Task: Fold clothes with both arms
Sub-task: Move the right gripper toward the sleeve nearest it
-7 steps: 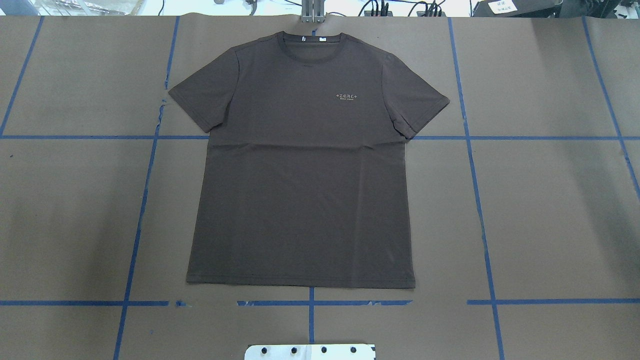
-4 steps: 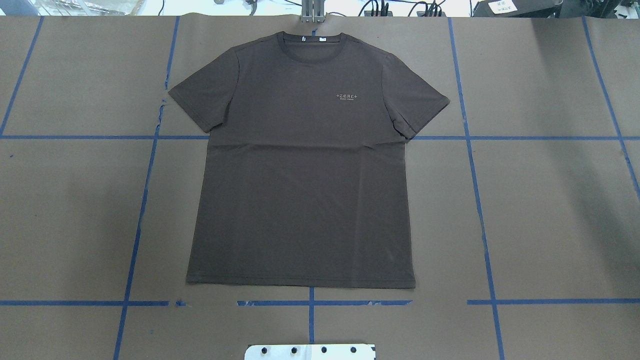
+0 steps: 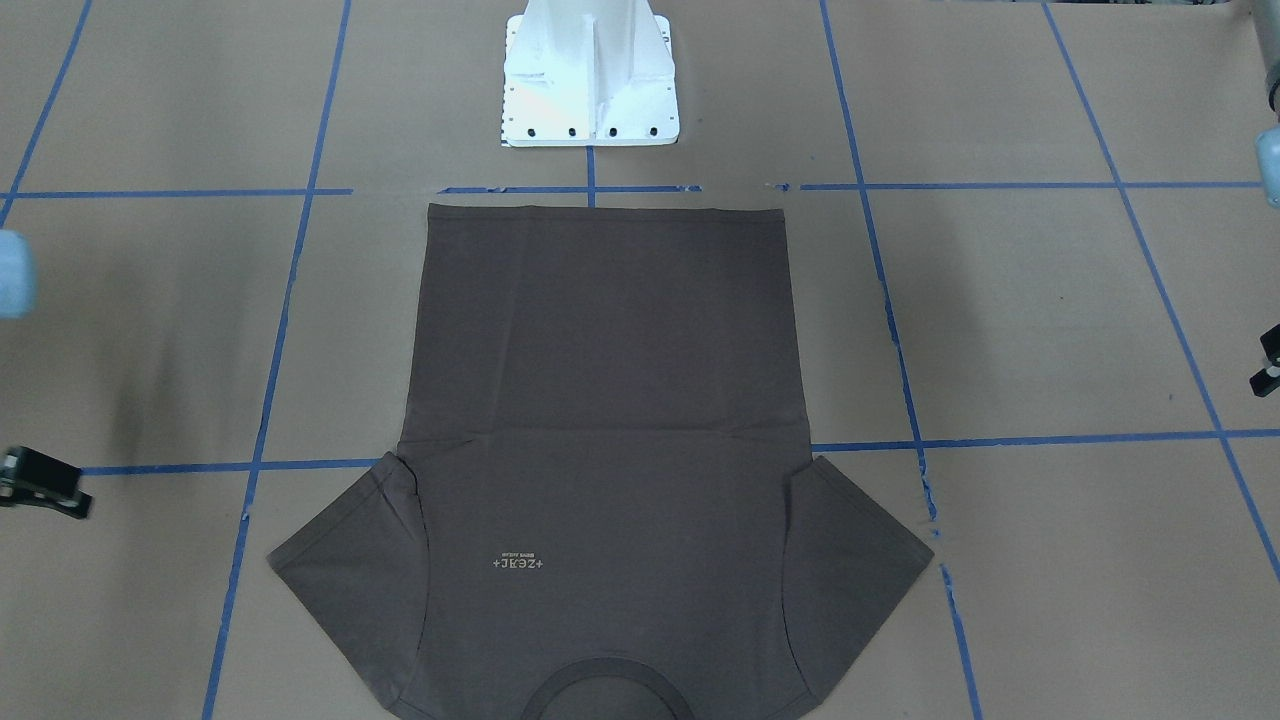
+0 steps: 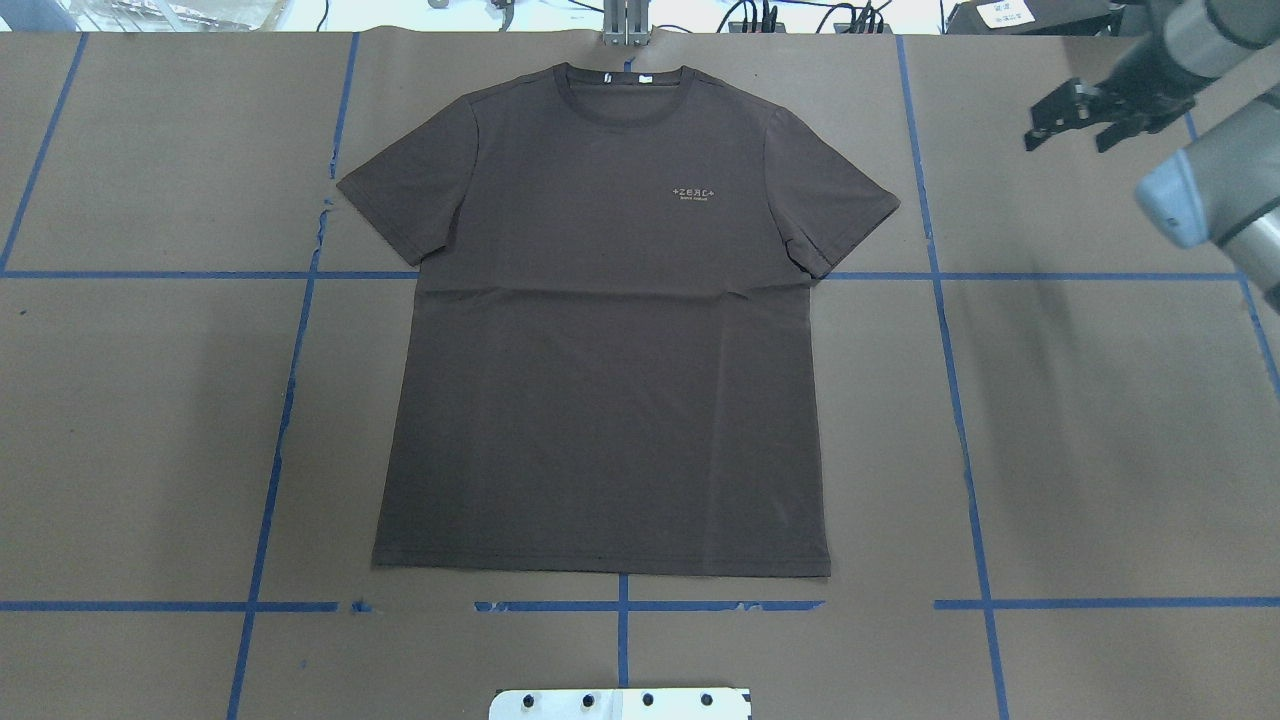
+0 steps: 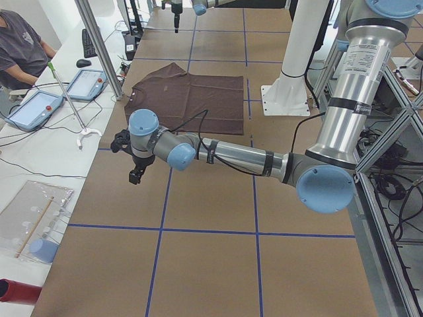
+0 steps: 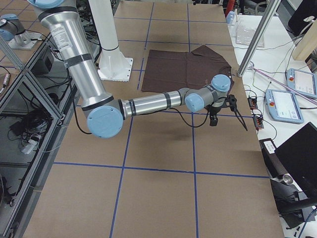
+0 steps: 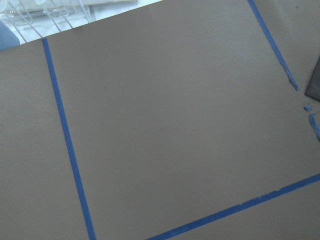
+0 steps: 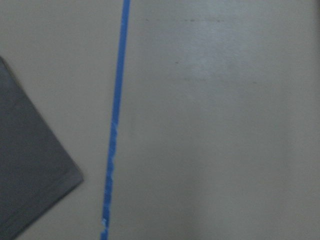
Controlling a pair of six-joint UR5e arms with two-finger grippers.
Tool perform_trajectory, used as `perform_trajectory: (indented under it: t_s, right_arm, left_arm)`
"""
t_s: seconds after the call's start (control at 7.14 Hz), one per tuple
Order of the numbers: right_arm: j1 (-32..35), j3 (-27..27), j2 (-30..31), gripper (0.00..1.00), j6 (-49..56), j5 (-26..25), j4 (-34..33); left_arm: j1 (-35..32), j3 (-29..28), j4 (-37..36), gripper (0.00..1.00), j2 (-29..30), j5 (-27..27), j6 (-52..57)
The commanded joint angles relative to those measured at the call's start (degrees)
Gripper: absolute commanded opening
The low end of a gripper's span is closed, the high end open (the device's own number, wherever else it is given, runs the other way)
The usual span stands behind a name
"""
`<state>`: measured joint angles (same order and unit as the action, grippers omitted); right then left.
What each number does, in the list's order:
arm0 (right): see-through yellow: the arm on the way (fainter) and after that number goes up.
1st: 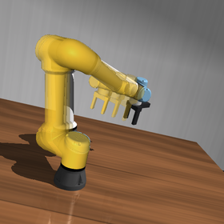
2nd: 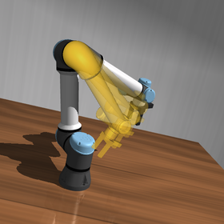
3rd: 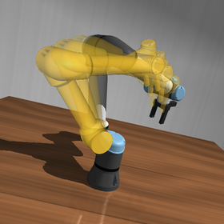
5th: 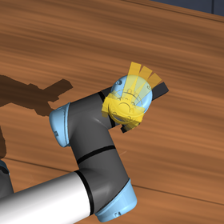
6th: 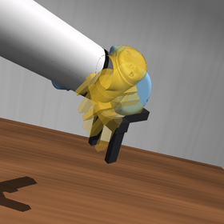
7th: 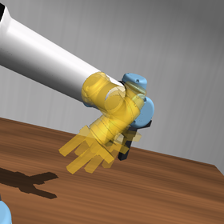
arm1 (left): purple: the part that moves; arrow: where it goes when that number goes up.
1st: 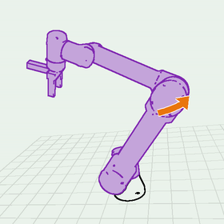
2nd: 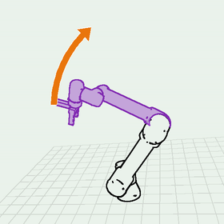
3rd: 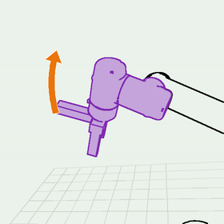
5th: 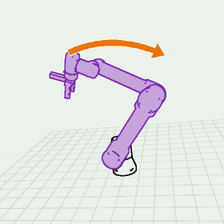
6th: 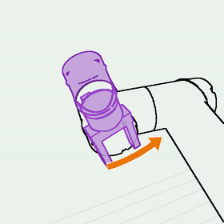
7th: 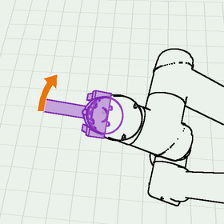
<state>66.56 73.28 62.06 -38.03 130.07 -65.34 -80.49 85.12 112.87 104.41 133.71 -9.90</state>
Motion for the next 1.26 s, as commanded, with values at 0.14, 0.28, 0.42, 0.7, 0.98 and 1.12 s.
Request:
perform_trajectory:
  t_s: [0.14, 0.28, 0.42, 0.7, 0.98, 1.12]
  right_arm:
    - [-9.6, -9.36, -8.26, 1.0, -14.97, -7.9, 9.53]
    - [-10.22, -11.82, -9.4, 1.0, -14.97, -9.9, 10.4]
    - [-11.01, -13.5, -9.94, 0.99, -14.97, -11.14, 11.89]
    - [-12.85, -14.4, -10.03, 0.98, -14.97, -13.86, 11.91]
    - [-13.21, -14.4, -9.24, 0.98, -15.15, -13.79, 11.91]
    - [-13.65, -14.4, -9.15, 0.98, -15.15, -13.79, 11.82]
  left_arm:
    - [0.24, -0.66, 3.24, 1.0, -0.26, 0.15, -1.35]
    - [0.24, -0.66, 3.24, 1.0, -0.18, 0.15, -1.35]
    - [0.24, -0.31, 3.24, 1.0, -0.09, 0.24, -2.3]
    - [0.24, -0.05, 3.24, 1.0, -0.18, 0.24, -2.4]
    - [0.24, 0.04, 3.24, 1.0, 0.0, 0.33, -3.62]
    - [0.24, -0.04, 3.33, 1.0, 0.0, 0.33, -3.72]
